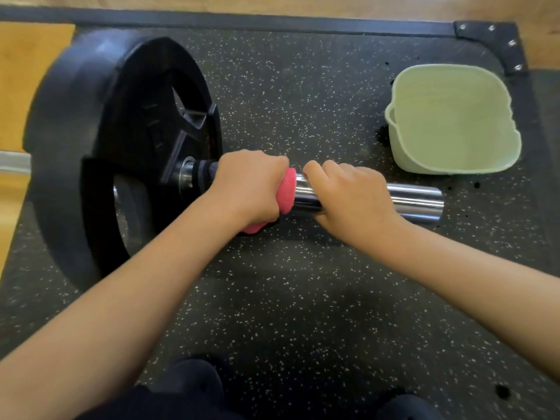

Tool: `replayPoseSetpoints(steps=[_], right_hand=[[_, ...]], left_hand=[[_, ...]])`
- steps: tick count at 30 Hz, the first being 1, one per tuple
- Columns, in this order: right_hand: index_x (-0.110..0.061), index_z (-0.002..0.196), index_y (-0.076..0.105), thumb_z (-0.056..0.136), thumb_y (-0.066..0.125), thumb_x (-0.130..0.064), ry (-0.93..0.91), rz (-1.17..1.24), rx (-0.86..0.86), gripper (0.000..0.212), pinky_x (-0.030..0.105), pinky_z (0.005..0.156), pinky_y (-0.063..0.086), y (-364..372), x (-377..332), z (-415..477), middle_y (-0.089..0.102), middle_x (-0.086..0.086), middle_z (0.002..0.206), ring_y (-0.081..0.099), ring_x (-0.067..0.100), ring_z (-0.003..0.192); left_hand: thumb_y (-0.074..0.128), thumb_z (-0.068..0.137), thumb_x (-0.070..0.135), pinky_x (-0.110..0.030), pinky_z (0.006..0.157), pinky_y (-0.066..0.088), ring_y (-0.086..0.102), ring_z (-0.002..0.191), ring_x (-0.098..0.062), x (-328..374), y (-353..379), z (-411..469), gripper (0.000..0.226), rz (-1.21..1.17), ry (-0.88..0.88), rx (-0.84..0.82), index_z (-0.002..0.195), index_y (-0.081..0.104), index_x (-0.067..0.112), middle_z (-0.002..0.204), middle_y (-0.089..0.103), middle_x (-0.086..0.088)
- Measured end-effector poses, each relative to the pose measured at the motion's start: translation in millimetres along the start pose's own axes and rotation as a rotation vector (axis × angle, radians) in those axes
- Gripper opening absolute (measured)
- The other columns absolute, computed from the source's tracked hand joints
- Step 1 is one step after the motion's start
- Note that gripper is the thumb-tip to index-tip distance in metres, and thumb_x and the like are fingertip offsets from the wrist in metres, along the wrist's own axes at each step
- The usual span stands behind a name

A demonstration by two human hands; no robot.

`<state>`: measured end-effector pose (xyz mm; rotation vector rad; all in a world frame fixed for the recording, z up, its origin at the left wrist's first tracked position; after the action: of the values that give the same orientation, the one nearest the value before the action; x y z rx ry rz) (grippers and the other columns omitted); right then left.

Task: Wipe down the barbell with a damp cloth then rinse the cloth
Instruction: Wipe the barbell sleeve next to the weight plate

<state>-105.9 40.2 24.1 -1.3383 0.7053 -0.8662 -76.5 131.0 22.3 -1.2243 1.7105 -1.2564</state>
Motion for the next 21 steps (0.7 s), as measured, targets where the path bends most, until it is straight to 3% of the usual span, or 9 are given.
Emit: replayPoseSetpoints(steps=[2, 4, 7, 11, 13, 15, 17, 19, 21], right_hand=[[-0.013, 0.089, 0.049, 0.061, 0.077, -0.02, -0.006, -0.016, -0.113, 0.04, 0.022, 0.044, 0.013, 6, 1, 6, 0.049, -0.003, 0.063, 0.037, 0.019, 0.048], [-0.015, 0.096, 0.044, 0.073, 0.067, -0.022, -0.009, 0.04, -0.276, 0.034, 0.025, 0.045, 0.022, 13, 3, 10, 0.053, -0.004, 0.069, 0.045, 0.021, 0.053], [-0.017, 0.098, 0.048, 0.071, 0.071, -0.032, -0.01, 0.219, -0.535, 0.038, 0.029, 0.05, 0.038, 21, 9, 20, 0.055, -0.004, 0.072, 0.051, 0.018, 0.061], [-0.008, 0.09, 0.06, 0.064, 0.081, -0.017, 0.037, 0.689, -1.054, 0.035, 0.044, 0.076, 0.057, 43, 8, 16, 0.07, 0.008, 0.074, 0.067, 0.025, 0.07], [-0.009, 0.09, 0.06, 0.067, 0.081, -0.016, 0.035, 0.746, -1.109, 0.033, 0.046, 0.081, 0.056, 41, 8, 15, 0.07, 0.007, 0.069, 0.068, 0.022, 0.066], [-0.014, 0.098, 0.057, 0.069, 0.079, -0.029, 0.07, 0.603, -0.96, 0.039, 0.041, 0.075, 0.055, 36, 14, 16, 0.069, -0.001, 0.074, 0.065, 0.018, 0.069], [-0.021, 0.107, 0.053, 0.069, 0.074, -0.039, 0.07, 0.228, -0.55, 0.047, 0.031, 0.062, 0.044, 21, 19, 17, 0.063, -0.005, 0.084, 0.059, 0.019, 0.074], [-0.017, 0.108, 0.056, 0.06, 0.078, -0.026, 0.016, -0.055, -0.165, 0.053, 0.028, 0.056, 0.03, 3, 2, 2, 0.059, -0.002, 0.082, 0.056, 0.021, 0.07], [-0.013, 0.104, 0.06, 0.048, 0.079, -0.008, 0.01, -0.154, -0.032, 0.06, 0.028, 0.054, 0.025, 1, -7, -7, 0.056, 0.0, 0.075, 0.053, 0.022, 0.062]], left_hand=[[0.067, 0.071, 0.029, -0.029, 0.053, 0.021, 0.044, 0.069, -0.02, 3, -2, -6, 0.03, 0.001, 0.015, 0.14, 0.094, 0.047, 0.023, 0.073, 0.046, 0.008], [0.071, 0.066, 0.022, -0.03, 0.057, 0.023, 0.047, 0.065, -0.023, 8, -2, -15, 0.03, 0.054, 0.052, 0.322, 0.087, 0.049, 0.02, 0.073, 0.051, 0.003], [0.069, 0.061, 0.008, -0.032, 0.061, 0.02, 0.048, 0.064, -0.027, 11, -2, -25, 0.029, 0.099, 0.063, 0.516, 0.088, 0.058, 0.012, 0.073, 0.055, -0.004], [0.066, 0.065, 0.004, -0.032, 0.062, 0.024, 0.047, 0.064, -0.026, 14, -5, -30, 0.026, 0.089, 0.069, 0.602, 0.089, 0.059, 0.011, 0.073, 0.054, -0.004], [0.069, 0.059, 0.003, -0.032, 0.059, 0.025, 0.048, 0.061, -0.026, 13, -5, -26, 0.03, 0.088, 0.072, 0.59, 0.085, 0.058, 0.011, 0.069, 0.054, -0.004], [0.073, 0.051, 0.005, -0.028, 0.056, 0.021, 0.048, 0.056, -0.025, 14, -9, -21, 0.035, 0.121, 0.085, 0.564, 0.08, 0.056, 0.013, 0.064, 0.053, -0.002], [0.075, 0.056, 0.013, -0.026, 0.054, 0.018, 0.046, 0.058, -0.024, 14, -8, -13, 0.036, 0.116, 0.1, 0.434, 0.081, 0.05, 0.018, 0.065, 0.05, 0.002], [0.072, 0.067, 0.027, -0.028, 0.055, 0.024, 0.044, 0.066, -0.022, 6, 2, 2, 0.033, 0.049, 0.054, 0.13, 0.088, 0.046, 0.023, 0.069, 0.044, 0.007], [0.074, 0.065, 0.038, -0.027, 0.058, 0.032, 0.046, 0.071, -0.021, 2, 7, 8, 0.038, 0.008, 0.033, -0.097, 0.09, 0.048, 0.027, 0.07, 0.045, 0.008]])
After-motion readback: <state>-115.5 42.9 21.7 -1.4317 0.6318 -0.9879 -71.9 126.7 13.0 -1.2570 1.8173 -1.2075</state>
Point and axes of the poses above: each hand's wrist, its own z-axis towards the middle knuckle, its own y-axis out of the palm, x = y × z, the point moved 9 cm from there along z, towards the middle knuckle
